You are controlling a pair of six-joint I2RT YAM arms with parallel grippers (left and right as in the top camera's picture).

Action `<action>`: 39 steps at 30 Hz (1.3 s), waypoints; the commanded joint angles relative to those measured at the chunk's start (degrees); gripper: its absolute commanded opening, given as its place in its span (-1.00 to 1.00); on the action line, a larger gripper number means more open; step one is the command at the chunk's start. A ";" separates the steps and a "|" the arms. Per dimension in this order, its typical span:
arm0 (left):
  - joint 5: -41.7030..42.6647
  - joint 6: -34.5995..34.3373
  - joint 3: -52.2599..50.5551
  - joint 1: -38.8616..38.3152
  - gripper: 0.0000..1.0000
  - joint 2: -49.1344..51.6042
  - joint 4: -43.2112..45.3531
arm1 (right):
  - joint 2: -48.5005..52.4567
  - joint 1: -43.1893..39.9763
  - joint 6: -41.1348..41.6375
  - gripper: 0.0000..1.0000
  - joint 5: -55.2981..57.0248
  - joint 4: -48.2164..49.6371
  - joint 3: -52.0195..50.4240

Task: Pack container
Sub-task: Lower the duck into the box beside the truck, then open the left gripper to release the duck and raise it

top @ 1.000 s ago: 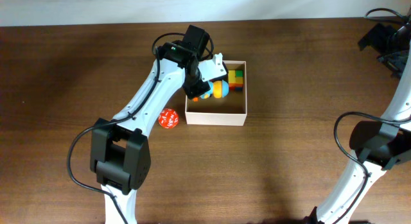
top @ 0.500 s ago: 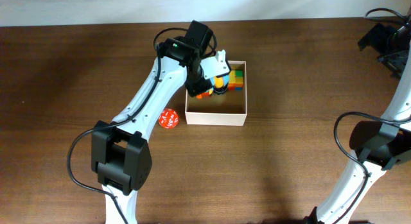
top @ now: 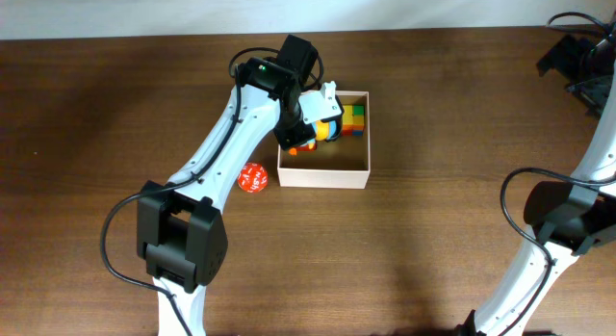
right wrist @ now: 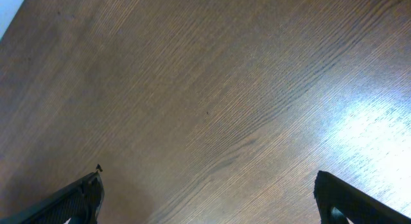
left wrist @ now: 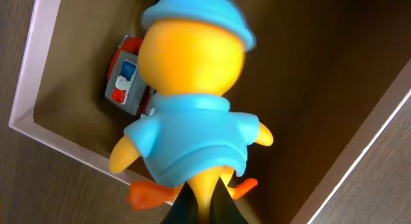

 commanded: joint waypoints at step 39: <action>-1.03 -0.76 1.38 -2.58 0.84 -4.74 -6.43 | -0.02 0.26 0.02 0.98 -0.07 -0.28 0.55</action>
